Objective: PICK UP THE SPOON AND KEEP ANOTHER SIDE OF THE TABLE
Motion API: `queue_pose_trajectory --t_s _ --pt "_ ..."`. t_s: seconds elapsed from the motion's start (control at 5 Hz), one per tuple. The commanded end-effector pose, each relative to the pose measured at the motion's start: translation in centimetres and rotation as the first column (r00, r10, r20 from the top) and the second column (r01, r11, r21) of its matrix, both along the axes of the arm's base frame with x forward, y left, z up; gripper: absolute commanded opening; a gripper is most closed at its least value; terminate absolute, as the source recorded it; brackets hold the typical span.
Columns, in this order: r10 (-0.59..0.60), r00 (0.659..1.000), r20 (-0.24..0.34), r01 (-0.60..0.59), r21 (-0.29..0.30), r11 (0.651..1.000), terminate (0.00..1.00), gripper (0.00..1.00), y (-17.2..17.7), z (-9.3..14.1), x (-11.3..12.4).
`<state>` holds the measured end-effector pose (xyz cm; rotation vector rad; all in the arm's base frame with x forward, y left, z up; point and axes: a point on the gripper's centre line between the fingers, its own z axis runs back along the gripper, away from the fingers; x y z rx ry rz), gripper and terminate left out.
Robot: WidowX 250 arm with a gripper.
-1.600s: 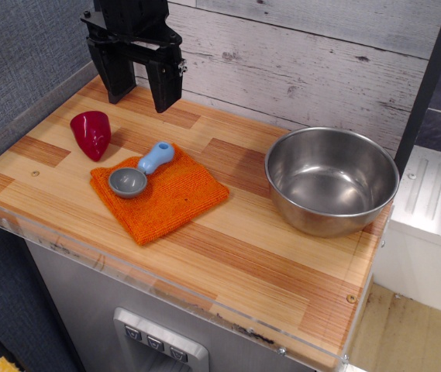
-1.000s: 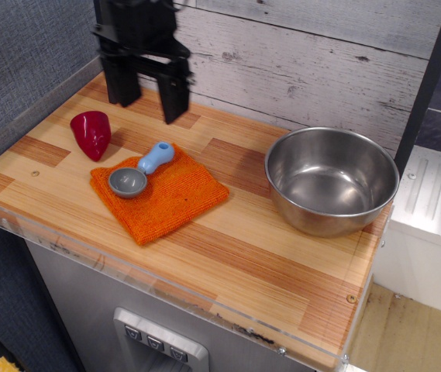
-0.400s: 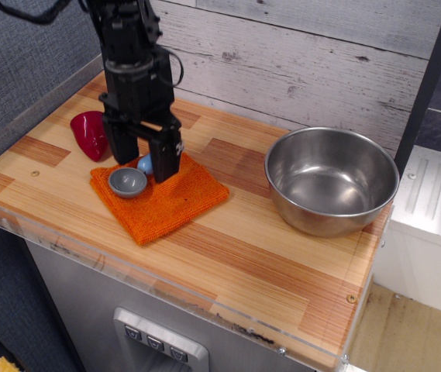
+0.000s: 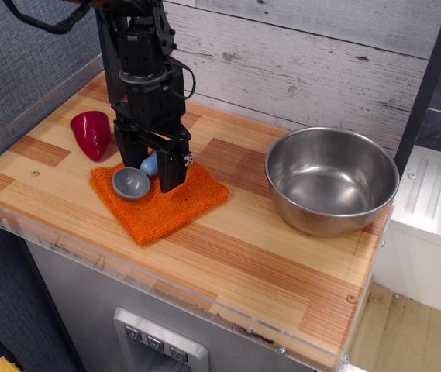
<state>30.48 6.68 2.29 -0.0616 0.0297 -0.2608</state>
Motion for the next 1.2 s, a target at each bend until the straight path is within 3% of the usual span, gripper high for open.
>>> queue_pose_trajectory --t_s 0.0,0.4,0.6,0.8,1.0 --pt "-0.042 0.999 0.008 0.042 0.032 0.999 0.0 0.0 -0.8 0.9 0.4" --pt "-0.051 0.998 0.038 0.05 0.042 0.998 0.0 0.0 -1.4 2.3 0.7" --pt "-0.09 0.992 0.087 0.088 0.033 0.996 0.0 0.0 -3.2 4.4 0.4" --pt "-0.156 0.982 0.102 0.155 0.015 0.988 0.0 0.0 -5.9 4.9 -0.5" --pt "-0.216 0.975 0.061 0.217 -0.012 0.976 0.0 0.0 -8.0 3.7 -1.3"
